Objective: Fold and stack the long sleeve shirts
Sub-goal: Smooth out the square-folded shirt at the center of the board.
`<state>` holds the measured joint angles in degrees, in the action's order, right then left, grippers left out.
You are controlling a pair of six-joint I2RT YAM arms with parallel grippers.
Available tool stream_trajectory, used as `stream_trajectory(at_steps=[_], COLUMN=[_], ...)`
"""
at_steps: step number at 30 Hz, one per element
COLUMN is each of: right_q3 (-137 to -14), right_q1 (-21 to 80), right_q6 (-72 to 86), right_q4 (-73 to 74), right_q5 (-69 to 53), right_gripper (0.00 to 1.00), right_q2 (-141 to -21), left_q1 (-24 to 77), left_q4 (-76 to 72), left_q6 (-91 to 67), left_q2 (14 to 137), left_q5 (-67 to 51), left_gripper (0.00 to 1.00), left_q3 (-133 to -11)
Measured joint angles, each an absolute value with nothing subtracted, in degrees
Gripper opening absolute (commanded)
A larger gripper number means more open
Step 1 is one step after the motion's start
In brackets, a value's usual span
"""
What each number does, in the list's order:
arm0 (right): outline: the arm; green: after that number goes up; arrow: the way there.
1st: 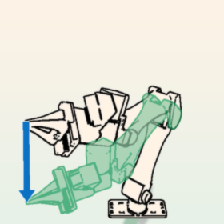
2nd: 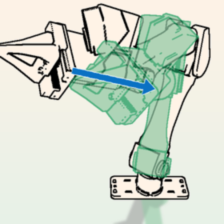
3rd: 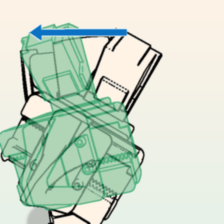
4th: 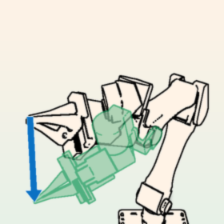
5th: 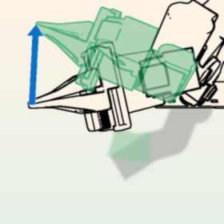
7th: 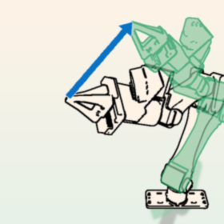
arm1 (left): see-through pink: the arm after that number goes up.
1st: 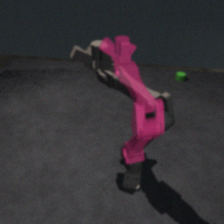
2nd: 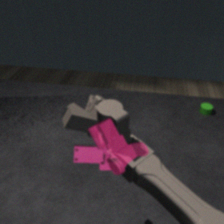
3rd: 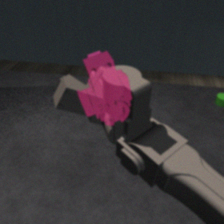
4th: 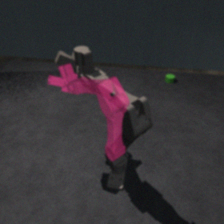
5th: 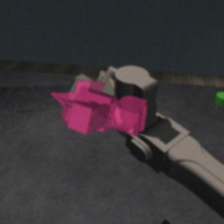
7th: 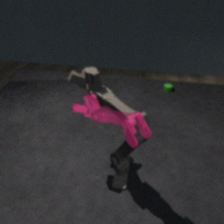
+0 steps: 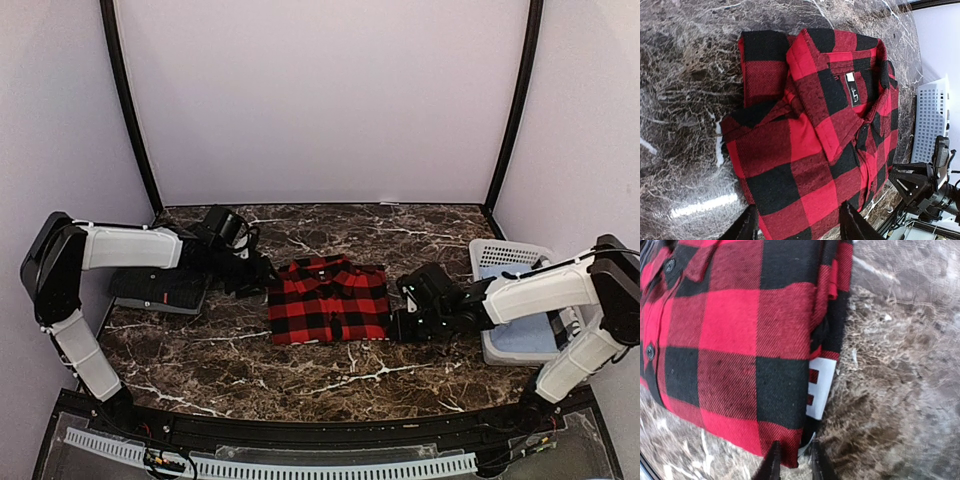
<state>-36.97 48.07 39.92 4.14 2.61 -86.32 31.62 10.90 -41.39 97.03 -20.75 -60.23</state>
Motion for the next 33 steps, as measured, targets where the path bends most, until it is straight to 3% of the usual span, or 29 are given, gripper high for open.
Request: stream_trajectory(at_steps=[5,10,15,23,33], right_q3=[-42.6,-50.9,-58.0,-63.3,-66.6], right_q1=[47.5,43.4,39.5,37.0,36.8], right_q6=[38.2,35.3,31.7,28.3,26.9], right_q4=[10.4,10.7,9.7,9.5,9.4], right_q5=[3.9,4.2,3.5,1.7,1.3], right_gripper=[0.44,0.42,0.39,0.37,0.36], right_q2=[-83.2,-84.5,-93.4,-103.2,-106.4], left_q1=[31.2,30.7,30.4,30.1,30.1], left_q4=[10.9,11.4,12.4,13.0,13.7], left_q6=[-40.4,-39.4,-38.4,-37.5,-36.9], left_q2=[99.2,101.7,104.1,107.6,109.6], left_q5=[-19.9,-18.8,-17.1,-15.8,-14.2], left_gripper=[0.46,0.44,0.42,0.41,0.43], left_q3=[-63.1,-64.8,-66.8,-69.4,-70.4])
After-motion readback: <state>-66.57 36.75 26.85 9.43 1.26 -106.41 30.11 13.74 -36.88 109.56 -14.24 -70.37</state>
